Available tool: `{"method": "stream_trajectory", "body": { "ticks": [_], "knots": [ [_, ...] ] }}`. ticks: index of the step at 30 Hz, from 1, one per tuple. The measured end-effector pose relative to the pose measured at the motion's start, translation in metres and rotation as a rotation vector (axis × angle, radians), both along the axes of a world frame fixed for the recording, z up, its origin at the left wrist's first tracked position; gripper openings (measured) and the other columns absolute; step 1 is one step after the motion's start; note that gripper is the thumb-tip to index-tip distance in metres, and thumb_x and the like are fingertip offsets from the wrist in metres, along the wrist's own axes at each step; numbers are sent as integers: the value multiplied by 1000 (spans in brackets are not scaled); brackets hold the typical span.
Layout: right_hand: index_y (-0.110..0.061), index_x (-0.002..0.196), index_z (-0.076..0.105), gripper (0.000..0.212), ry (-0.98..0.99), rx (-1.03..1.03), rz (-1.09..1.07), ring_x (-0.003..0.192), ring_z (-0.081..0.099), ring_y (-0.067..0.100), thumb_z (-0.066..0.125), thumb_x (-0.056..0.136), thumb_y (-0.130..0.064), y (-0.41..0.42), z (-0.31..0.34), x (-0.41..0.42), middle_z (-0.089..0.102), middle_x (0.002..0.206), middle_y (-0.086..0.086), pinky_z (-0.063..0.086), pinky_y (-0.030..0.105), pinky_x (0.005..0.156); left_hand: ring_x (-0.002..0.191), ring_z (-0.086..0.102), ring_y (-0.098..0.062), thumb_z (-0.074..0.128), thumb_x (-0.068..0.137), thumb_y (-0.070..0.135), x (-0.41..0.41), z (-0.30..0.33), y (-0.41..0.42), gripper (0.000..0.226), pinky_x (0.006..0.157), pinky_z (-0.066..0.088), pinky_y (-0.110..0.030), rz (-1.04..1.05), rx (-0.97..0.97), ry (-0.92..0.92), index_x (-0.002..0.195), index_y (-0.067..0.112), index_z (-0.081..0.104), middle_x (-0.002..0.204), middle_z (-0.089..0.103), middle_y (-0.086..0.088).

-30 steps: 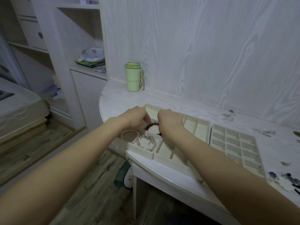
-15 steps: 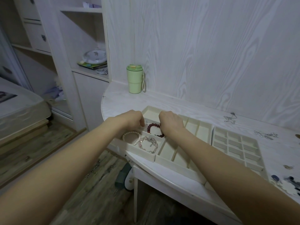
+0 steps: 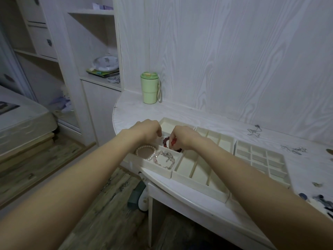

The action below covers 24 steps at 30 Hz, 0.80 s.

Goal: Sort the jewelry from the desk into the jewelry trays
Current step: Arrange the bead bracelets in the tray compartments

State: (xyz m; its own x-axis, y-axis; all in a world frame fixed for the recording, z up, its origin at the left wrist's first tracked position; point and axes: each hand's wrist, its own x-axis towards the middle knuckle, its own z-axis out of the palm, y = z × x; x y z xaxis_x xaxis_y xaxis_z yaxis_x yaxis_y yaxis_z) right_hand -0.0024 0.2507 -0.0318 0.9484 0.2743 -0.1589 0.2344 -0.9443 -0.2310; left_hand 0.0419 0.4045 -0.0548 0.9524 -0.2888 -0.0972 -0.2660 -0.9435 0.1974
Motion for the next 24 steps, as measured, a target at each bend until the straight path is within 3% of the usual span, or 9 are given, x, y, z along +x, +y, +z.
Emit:
{"method": "stream_trajectory", "body": {
  "ticks": [3,7,11,16,18,20,22,24],
  "knots": [
    [-21,81,73,22,28,-24,25,77,59,18,62,77,-3,-2,3,1,68,83,0,44,26,64,103,57,-24,62,85,22,-2,4,-11,24,87,47,-36,-70,-49,-49,106,31,68,108,66,5],
    [-23,72,72,27,34,-54,11,77,64,17,61,75,1,-6,5,1,63,67,-7,52,29,70,93,54,-20,64,79,10,-7,5,-24,31,69,36,-28,-152,67,-35,100,32,70,91,56,6],
    [-18,80,73,24,2,-95,-20,87,67,22,59,74,1,-6,4,-1,71,85,2,53,33,71,87,47,-16,66,79,13,-10,7,-29,18,69,33,-26,-179,82,-86,87,28,71,93,49,7],
    [-8,101,61,14,-107,-138,-114,92,59,32,56,88,-5,-7,8,-1,60,98,13,42,31,68,84,45,-15,65,82,15,-9,9,-29,17,68,31,-24,-195,78,-71,86,29,72,86,47,10],
    [-7,87,56,8,-151,-90,-166,85,53,33,49,91,-6,-14,11,2,53,86,11,39,31,63,83,47,-13,66,82,15,-7,7,-29,14,69,32,-25,-191,56,-51,85,27,72,81,52,13],
    [-8,73,46,19,-153,-49,-211,80,47,31,49,92,-8,-21,16,3,48,80,9,36,32,62,78,49,-12,65,82,15,-7,7,-29,12,69,34,-26,-182,26,-19,80,26,69,71,54,15],
    [-9,86,52,7,-139,-27,-226,85,50,32,53,92,-12,-24,19,2,52,91,12,38,33,68,74,52,-10,64,82,16,-7,5,-28,11,68,37,-24,-180,-18,32,77,25,69,68,57,16],
    [-9,95,54,9,-115,-24,-226,87,50,31,58,91,-16,-23,19,0,55,98,13,39,33,71,74,56,-7,66,82,18,-6,5,-27,8,68,42,-21,-163,-113,88,80,24,72,71,61,18]
  ]
}}
